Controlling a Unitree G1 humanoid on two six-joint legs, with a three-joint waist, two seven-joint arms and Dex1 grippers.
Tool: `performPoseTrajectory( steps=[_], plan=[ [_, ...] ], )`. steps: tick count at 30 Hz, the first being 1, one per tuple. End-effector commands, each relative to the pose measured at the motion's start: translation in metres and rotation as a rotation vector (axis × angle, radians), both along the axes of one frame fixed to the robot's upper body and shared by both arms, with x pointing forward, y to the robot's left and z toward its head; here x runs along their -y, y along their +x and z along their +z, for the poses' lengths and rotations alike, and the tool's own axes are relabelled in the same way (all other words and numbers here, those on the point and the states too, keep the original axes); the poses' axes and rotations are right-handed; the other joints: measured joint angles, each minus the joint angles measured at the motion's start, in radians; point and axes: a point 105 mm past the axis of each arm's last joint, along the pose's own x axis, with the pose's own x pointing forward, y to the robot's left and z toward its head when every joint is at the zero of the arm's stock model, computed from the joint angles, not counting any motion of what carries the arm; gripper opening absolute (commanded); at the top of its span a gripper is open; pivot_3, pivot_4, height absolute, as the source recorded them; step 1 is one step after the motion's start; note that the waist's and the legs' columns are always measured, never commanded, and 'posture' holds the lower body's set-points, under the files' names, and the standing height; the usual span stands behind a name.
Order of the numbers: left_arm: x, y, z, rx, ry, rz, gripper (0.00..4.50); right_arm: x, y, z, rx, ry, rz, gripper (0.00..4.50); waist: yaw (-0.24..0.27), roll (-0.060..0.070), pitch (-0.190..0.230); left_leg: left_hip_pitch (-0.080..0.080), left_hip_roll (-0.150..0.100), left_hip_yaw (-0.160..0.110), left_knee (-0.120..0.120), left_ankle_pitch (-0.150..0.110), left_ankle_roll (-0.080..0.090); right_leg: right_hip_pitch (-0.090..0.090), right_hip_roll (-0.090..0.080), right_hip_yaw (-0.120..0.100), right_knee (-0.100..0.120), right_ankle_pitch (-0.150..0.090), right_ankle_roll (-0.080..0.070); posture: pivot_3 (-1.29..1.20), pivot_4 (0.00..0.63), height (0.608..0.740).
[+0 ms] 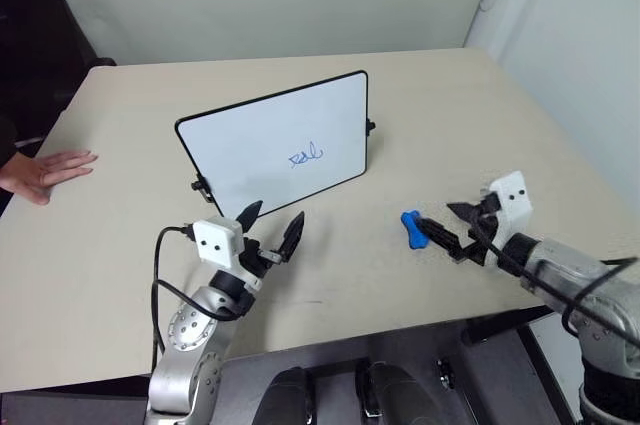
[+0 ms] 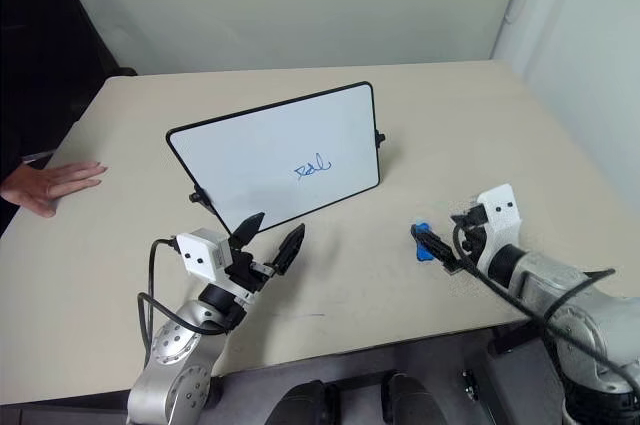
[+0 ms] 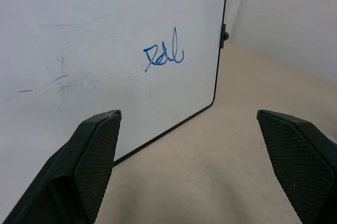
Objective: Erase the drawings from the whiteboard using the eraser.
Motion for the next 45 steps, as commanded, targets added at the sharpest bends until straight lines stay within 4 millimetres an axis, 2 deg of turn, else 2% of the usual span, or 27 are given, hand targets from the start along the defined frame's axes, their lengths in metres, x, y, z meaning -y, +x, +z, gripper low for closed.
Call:
performPoseTrajectory(
  steps=[1, 5, 9, 14, 24, 33, 36, 41, 45],
  plan=[
    [0.001, -0.005, 0.010, 0.046, 0.005, -0.002, 4.50, 0.009, 0.007, 0.007, -0.045, 0.031, -0.050, 4.49, 0.000, 0.000, 0.000, 0.000, 0.000, 0.000, 0.000, 0.000, 0.000, 0.000, 0.000, 0.000, 0.000, 0.000, 0.000, 0.00, 0.150, 0.740],
    [0.000, -0.007, 0.010, 0.042, 0.004, -0.001, 4.50, 0.010, 0.016, 0.002, -0.142, 0.007, -0.062, 4.49, -0.002, 0.000, 0.000, 0.000, 0.000, 0.000, -0.001, 0.000, 0.000, -0.001, 0.000, 0.000, 0.001, 0.000, 0.000, 0.00, 0.150, 0.740],
    [-0.002, -0.010, 0.009, 0.037, -0.001, 0.008, 4.50, 0.004, 0.023, -0.004, -0.261, -0.027, -0.025, 4.49, -0.002, 0.000, 0.000, 0.000, 0.000, 0.000, -0.001, -0.001, 0.000, -0.002, 0.000, 0.000, 0.001, 0.000, 0.000, 0.00, 0.150, 0.740],
    [-0.001, -0.013, 0.010, 0.037, -0.006, 0.009, 4.50, -0.007, 0.032, -0.003, -0.332, -0.060, 0.030, 4.49, -0.002, 0.000, 0.000, 0.000, 0.000, 0.000, -0.001, -0.001, 0.000, -0.002, 0.000, 0.000, 0.001, 0.000, 0.000, 0.00, 0.150, 0.740],
    [0.002, -0.016, 0.010, 0.036, -0.015, 0.013, 4.50, -0.009, 0.050, -0.013, -0.390, -0.224, 0.043, 4.49, -0.001, 0.001, 0.000, 0.000, 0.000, 0.001, -0.001, -0.002, -0.001, -0.003, 0.000, 0.000, 0.002, -0.001, -0.001, 0.00, 0.150, 0.740],
    [0.003, -0.018, 0.008, 0.034, -0.017, 0.025, 4.50, -0.021, 0.061, -0.018, -0.376, -0.264, 0.089, 4.49, -0.008, 0.001, 0.000, 0.003, 0.000, 0.001, 0.001, -0.001, 0.000, -0.001, 0.000, 0.000, 0.002, 0.000, -0.003, 0.00, 0.150, 0.740],
    [0.002, -0.019, 0.008, 0.033, -0.017, 0.028, 4.50, -0.024, 0.062, -0.020, -0.377, -0.265, 0.099, 3.96, -0.010, 0.001, 0.000, 0.003, 0.000, 0.001, 0.001, -0.001, 0.000, -0.001, 0.000, 0.000, 0.002, 0.000, -0.003, 0.00, 0.150, 0.740],
    [0.002, -0.021, 0.007, 0.031, -0.016, 0.031, 4.50, -0.027, 0.061, -0.021, -0.374, -0.265, 0.114, 2.23, -0.011, 0.001, 0.000, 0.003, 0.000, 0.000, 0.001, -0.001, 0.000, -0.001, 0.000, 0.000, 0.003, 0.000, -0.003, 0.00, 0.150, 0.740],
    [0.003, -0.020, 0.006, 0.030, -0.016, 0.028, 4.50, -0.032, 0.060, -0.019, -0.373, -0.241, 0.136, 1.03, -0.011, 0.001, 0.000, 0.003, 0.000, 0.000, 0.001, -0.002, 0.000, -0.002, 0.000, 0.000, 0.002, 0.000, -0.003, 0.00, 0.150, 0.740]
  ],
)
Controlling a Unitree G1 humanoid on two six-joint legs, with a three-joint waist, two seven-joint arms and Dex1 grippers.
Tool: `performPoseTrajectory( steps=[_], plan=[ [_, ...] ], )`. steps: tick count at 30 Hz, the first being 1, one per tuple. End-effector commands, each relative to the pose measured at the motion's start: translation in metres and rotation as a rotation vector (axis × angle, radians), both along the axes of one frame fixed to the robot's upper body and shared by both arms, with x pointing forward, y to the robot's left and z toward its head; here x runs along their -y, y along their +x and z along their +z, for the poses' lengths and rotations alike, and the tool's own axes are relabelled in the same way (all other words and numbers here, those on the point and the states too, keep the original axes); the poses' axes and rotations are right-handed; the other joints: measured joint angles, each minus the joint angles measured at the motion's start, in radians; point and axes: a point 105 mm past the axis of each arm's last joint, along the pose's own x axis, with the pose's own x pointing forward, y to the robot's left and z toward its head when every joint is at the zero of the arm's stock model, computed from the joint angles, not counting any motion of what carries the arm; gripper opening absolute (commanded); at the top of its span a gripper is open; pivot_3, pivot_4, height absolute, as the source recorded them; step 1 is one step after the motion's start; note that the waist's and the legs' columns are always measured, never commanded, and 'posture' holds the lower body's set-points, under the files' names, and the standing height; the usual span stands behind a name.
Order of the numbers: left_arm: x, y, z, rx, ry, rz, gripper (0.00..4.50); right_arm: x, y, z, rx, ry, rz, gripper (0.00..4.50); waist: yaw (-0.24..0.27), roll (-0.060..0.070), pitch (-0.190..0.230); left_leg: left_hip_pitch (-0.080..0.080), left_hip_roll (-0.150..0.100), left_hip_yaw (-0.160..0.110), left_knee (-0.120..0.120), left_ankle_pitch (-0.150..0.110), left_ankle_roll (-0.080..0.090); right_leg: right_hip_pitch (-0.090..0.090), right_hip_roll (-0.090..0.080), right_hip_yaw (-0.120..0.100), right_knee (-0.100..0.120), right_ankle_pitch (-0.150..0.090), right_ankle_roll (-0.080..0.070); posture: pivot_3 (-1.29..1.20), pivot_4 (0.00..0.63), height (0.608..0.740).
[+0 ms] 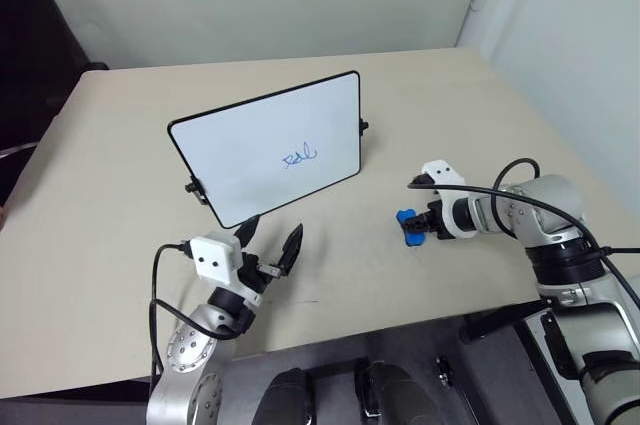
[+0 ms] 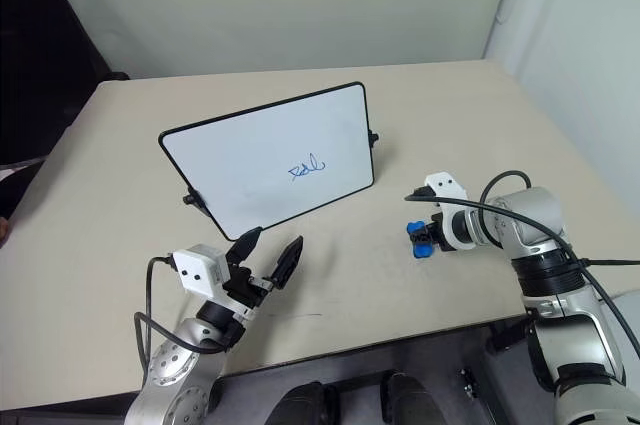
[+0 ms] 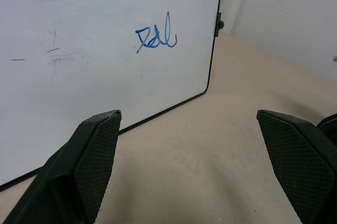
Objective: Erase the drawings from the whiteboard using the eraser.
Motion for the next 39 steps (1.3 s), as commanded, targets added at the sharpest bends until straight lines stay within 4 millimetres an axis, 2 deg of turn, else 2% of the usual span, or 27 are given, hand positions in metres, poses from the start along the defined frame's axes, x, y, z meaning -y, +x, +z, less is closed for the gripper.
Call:
performPoseTrajectory(
  steps=[1, 9, 15, 21, 27, 30, 33, 36, 39],
  plan=[
    [0.002, -0.003, 0.016, 0.070, 0.007, -0.005, 4.50, 0.000, 0.001, 0.005, 0.018, 0.008, 0.001, 1.03, 0.000, 0.000, 0.000, 0.000, 0.000, 0.000, 0.000, 0.000, 0.000, 0.000, 0.000, 0.000, 0.000, 0.000, 0.000, 0.00, 0.150, 0.740],
    [0.003, 0.000, 0.015, 0.071, 0.010, -0.010, 4.50, 0.008, -0.006, 0.018, 0.069, 0.025, -0.009, 1.03, 0.003, 0.000, 0.000, -0.001, 0.000, 0.000, -0.002, -0.001, -0.001, -0.001, 0.000, 0.000, 0.000, -0.001, -0.001, 0.00, 0.150, 0.740],
    [0.004, 0.002, 0.016, 0.076, 0.013, -0.013, 4.50, -0.009, -0.019, 0.060, 0.234, 0.149, 0.080, 1.03, 0.004, 0.001, 0.001, -0.003, 0.000, 0.001, -0.002, -0.003, -0.001, -0.003, 0.000, 0.000, 0.000, -0.003, -0.002, 0.00, 0.150, 0.740],
    [0.004, 0.003, 0.017, 0.084, 0.020, -0.012, 4.50, -0.032, -0.009, 0.095, 0.415, 0.320, 0.061, 1.03, 0.000, 0.001, 0.001, -0.002, 0.000, 0.001, -0.002, -0.003, -0.001, -0.003, 0.000, 0.000, 0.001, -0.003, -0.002, 0.00, 0.150, 0.740],
    [0.002, 0.005, 0.019, 0.092, 0.023, -0.010, 4.50, -0.051, 0.016, 0.098, 0.485, 0.373, -0.017, 1.03, 0.000, 0.001, 0.001, -0.001, 0.000, 0.001, -0.001, -0.002, -0.001, -0.004, 0.000, 0.000, 0.002, -0.002, -0.002, 0.00, 0.150, 0.740],
    [0.002, 0.006, 0.020, 0.094, 0.022, -0.010, 4.50, -0.065, 0.017, 0.100, 0.516, 0.396, 0.011, 1.03, 0.002, 0.001, 0.001, -0.001, 0.000, 0.001, -0.001, -0.003, 0.000, -0.006, 0.000, 0.000, 0.002, -0.002, -0.002, 0.00, 0.150, 0.740],
    [0.002, 0.006, 0.020, 0.095, 0.020, -0.011, 4.50, -0.071, 0.018, 0.101, 0.529, 0.404, 0.022, 0.57, 0.003, 0.001, 0.001, -0.003, 0.000, 0.001, -0.001, -0.003, 0.000, -0.006, 0.000, -0.001, 0.002, -0.003, -0.003, 0.00, 0.150, 0.740],
    [0.003, 0.006, 0.020, 0.096, 0.018, -0.013, 4.50, -0.075, 0.021, 0.102, 0.542, 0.406, 0.022, 0.57, 0.002, 0.001, 0.001, -0.003, 0.000, 0.001, -0.001, -0.004, -0.001, -0.006, 0.000, -0.001, 0.002, -0.003, -0.004, 0.00, 0.150, 0.740],
    [0.003, 0.006, 0.021, 0.097, 0.017, -0.015, 4.50, -0.088, 0.020, 0.114, 0.615, 0.460, 0.063, 0.57, 0.002, 0.001, 0.001, -0.004, 0.000, 0.001, -0.001, -0.004, -0.001, -0.006, 0.000, -0.001, 0.002, -0.003, -0.004, 0.00, 0.150, 0.740]
  ],
)
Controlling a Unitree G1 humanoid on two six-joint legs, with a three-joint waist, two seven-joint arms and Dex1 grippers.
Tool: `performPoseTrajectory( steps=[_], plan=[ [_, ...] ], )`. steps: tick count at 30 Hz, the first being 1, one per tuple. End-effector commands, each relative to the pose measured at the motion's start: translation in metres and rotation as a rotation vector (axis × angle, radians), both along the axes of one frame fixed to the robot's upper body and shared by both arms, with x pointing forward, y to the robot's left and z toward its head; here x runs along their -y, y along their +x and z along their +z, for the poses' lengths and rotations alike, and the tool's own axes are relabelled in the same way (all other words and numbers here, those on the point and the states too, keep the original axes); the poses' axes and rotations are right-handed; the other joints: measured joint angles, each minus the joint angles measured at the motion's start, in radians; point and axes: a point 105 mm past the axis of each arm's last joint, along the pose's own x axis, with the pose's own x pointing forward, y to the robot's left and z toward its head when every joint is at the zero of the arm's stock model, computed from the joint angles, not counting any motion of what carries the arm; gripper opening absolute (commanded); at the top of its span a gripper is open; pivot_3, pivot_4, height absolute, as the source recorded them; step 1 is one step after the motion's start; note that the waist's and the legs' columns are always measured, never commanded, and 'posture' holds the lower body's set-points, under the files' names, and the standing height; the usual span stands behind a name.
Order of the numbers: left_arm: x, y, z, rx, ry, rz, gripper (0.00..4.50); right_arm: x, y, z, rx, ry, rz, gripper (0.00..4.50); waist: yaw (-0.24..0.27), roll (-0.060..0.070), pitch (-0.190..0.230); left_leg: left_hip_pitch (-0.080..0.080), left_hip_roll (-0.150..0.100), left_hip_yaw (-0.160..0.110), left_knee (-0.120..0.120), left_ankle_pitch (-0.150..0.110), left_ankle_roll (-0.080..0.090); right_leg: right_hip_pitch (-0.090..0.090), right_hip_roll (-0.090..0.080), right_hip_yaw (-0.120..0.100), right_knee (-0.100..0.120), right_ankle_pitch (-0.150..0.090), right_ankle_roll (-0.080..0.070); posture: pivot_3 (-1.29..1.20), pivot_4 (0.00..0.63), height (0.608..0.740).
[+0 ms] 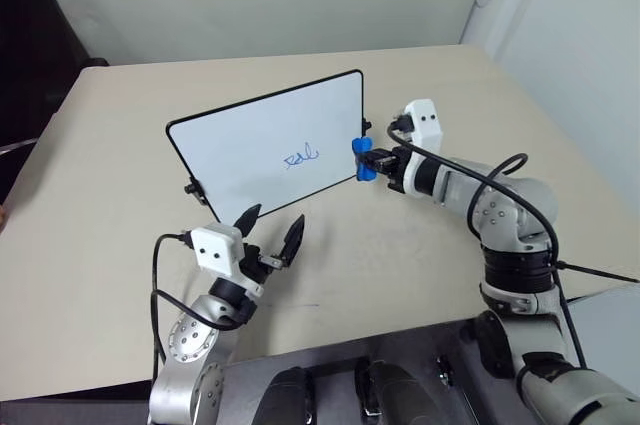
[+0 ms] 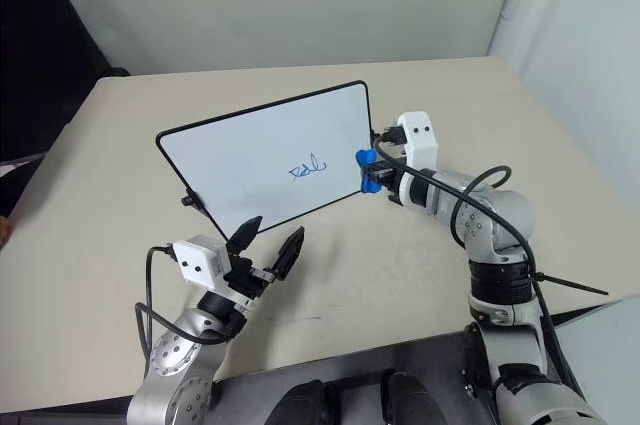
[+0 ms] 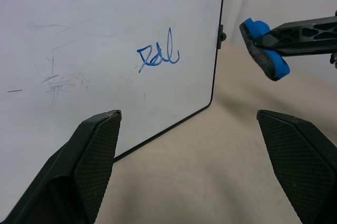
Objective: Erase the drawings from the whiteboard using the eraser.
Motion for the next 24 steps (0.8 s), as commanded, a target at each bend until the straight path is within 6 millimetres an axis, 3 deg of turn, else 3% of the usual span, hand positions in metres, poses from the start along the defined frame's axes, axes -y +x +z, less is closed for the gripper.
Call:
performPoseTrajectory(
  steps=[1, 3, 11, 20, 24],
  plan=[
    [0.001, -0.001, 0.010, 0.046, 0.001, -0.008, 4.50, -0.017, -0.002, 0.031, 0.165, 0.051, 0.041, 0.57, 0.000, 0.000, 0.000, 0.000, 0.000, 0.000, 0.000, 0.000, 0.000, 0.000, 0.000, 0.000, 0.000, 0.000, 0.000, 0.00, 0.150, 0.740],
    [0.001, -0.001, 0.010, 0.049, 0.003, -0.009, 4.50, -0.030, -0.004, 0.036, 0.242, 0.076, 0.076, 0.57, -0.001, 0.000, 0.000, 0.000, 0.000, 0.000, 0.000, 0.000, 0.000, 0.000, 0.000, 0.000, 0.001, 0.000, 0.000, 0.00, 0.150, 0.740],
    [-0.001, 0.001, 0.014, 0.060, 0.015, -0.009, 4.50, -0.077, -0.005, 0.026, 0.330, 0.060, 0.189, 0.57, -0.002, 0.000, 0.000, 0.000, 0.000, 0.000, 0.001, 0.000, 0.000, -0.002, 0.000, -0.001, 0.001, 0.001, -0.001, 0.00, 0.150, 0.740],
    [-0.006, -0.003, 0.016, 0.061, 0.020, 0.008, 4.50, -0.104, -0.015, 0.008, 0.346, 0.029, 0.333, 0.57, -0.003, 0.000, 0.000, 0.000, 0.000, 0.000, 0.001, 0.000, -0.001, -0.002, 0.000, -0.001, 0.000, 0.004, -0.008, 0.00, 0.150, 0.740],
    [-0.008, -0.005, 0.016, 0.059, 0.020, 0.017, 4.50, -0.108, -0.008, -0.009, 0.340, -0.031, 0.335, 0.57, -0.003, 0.000, 0.000, 0.000, 0.001, 0.000, 0.001, -0.001, -0.001, -0.002, 0.000, -0.001, 0.000, 0.005, -0.011, 0.00, 0.150, 0.740]
  ],
)
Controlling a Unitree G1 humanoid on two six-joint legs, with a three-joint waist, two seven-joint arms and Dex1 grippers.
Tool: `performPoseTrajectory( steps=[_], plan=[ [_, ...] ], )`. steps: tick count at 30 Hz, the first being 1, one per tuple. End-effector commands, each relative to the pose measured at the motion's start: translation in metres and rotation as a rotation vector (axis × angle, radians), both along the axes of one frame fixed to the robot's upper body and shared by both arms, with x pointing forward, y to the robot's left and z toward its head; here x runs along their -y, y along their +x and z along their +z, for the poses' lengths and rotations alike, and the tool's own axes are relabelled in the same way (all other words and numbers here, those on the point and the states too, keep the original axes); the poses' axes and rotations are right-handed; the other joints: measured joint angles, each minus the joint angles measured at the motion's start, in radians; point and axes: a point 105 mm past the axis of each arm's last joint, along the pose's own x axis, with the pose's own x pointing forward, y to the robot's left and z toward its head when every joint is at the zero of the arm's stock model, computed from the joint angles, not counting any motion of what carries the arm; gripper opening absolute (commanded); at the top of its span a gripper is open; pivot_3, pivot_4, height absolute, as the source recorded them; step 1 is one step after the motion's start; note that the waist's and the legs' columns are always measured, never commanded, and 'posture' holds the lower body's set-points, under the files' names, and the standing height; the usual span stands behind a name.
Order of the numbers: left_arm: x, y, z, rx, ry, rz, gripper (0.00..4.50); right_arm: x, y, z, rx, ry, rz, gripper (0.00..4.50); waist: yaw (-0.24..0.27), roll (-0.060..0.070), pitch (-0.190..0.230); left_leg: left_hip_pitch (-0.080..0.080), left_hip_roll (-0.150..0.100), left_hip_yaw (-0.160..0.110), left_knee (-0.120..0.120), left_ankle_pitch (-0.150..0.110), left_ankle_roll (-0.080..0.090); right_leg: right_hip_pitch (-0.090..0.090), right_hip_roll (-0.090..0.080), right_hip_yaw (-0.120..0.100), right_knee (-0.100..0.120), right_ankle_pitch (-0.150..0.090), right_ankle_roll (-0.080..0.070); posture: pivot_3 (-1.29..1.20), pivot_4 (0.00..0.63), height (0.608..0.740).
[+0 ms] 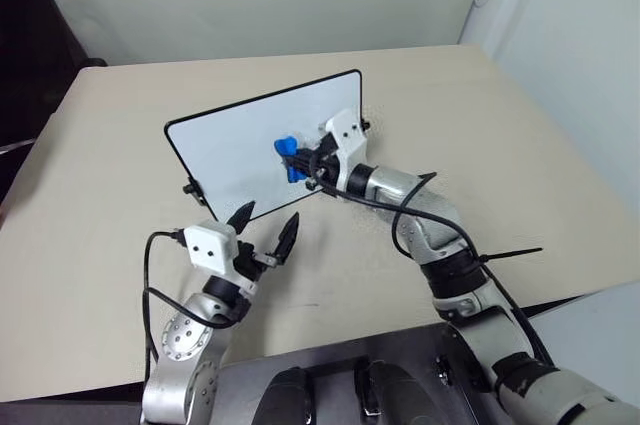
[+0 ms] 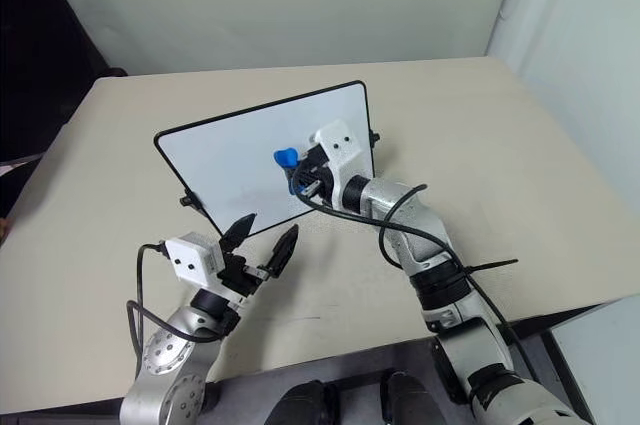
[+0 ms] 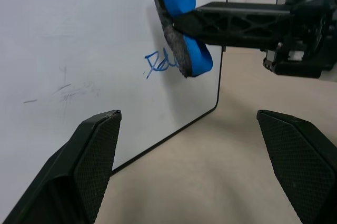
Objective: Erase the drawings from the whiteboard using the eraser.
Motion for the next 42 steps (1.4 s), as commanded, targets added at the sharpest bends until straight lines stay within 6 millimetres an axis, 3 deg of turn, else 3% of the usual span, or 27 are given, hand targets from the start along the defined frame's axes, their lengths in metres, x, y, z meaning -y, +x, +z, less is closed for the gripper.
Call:
performPoseTrajectory(
  steps=[1, 18, 25, 36, 39, 42],
  plan=[
    [0.000, -0.006, 0.014, 0.055, -0.002, -0.001, 4.50, -0.007, 0.002, 0.001, 0.056, -0.021, 0.010, 0.57, 0.000, 0.000, 0.000, 0.000, 0.000, 0.000, 0.000, 0.000, 0.000, 0.000, 0.000, 0.000, 0.000, 0.000, 0.000, 0.00, 0.150, 0.740],
    [-0.002, -0.009, 0.015, 0.056, 0.012, 0.015, 4.50, -0.024, 0.022, -0.008, 0.176, -0.093, -0.102, 0.57, -0.007, 0.000, 0.000, 0.000, 0.001, 0.000, 0.000, 0.002, -0.001, 0.000, 0.000, 0.000, 0.002, 0.003, -0.004, 0.00, 0.150, 0.740],
    [0.000, -0.009, 0.015, 0.055, 0.010, 0.009, 4.50, -0.011, 0.033, -0.002, 0.169, -0.050, -0.205, 0.57, -0.007, 0.000, 0.000, 0.001, 0.001, 0.000, 0.000, 0.002, -0.001, -0.001, 0.000, 0.000, 0.002, 0.004, -0.001, 0.00, 0.150, 0.740],
    [0.001, -0.007, 0.015, 0.057, 0.005, -0.002, 4.50, 0.041, 0.071, -0.002, 0.102, -0.012, -0.491, 0.57, -0.006, 0.000, 0.000, 0.001, 0.001, 0.000, 0.001, -0.003, -0.012, -0.001, 0.000, 0.000, -0.001, 0.005, -0.002, 0.00, 0.150, 0.740],
    [0.002, -0.007, 0.016, 0.059, 0.003, -0.006, 4.50, 0.042, 0.074, -0.006, 0.095, -0.034, -0.495, 0.57, -0.006, 0.000, 0.000, 0.001, 0.001, 0.000, 0.001, -0.003, -0.012, -0.001, 0.000, 0.001, -0.001, 0.005, -0.002, 0.00, 0.150, 0.740],
    [0.003, -0.006, 0.016, 0.061, 0.003, -0.008, 4.50, 0.028, 0.066, -0.009, 0.099, -0.043, -0.430, 0.57, -0.006, 0.000, 0.000, 0.000, 0.001, 0.000, 0.001, -0.003, -0.012, -0.001, 0.000, 0.001, -0.001, 0.005, -0.002, 0.00, 0.150, 0.740]
  ],
)
